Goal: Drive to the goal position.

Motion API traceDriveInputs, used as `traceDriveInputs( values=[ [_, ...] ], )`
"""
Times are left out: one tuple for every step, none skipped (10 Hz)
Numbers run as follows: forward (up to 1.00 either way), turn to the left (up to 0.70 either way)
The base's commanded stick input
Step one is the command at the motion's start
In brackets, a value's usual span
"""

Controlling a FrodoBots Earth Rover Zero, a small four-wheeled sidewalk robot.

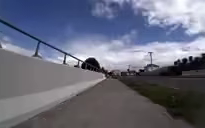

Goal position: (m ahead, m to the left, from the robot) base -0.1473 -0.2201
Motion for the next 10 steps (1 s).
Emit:
traceDriveInputs(
  values=[
    [0.58,0.00],
    [0.53,0.00],
    [0.49,0.00],
    [0.44,0.00],
    [0.39,0.00],
    [0.34,0.00],
    [0.29,0.00],
    [0.25,0.00],
    [0.20,0.00],
    [0.15,0.00]
  ],
)
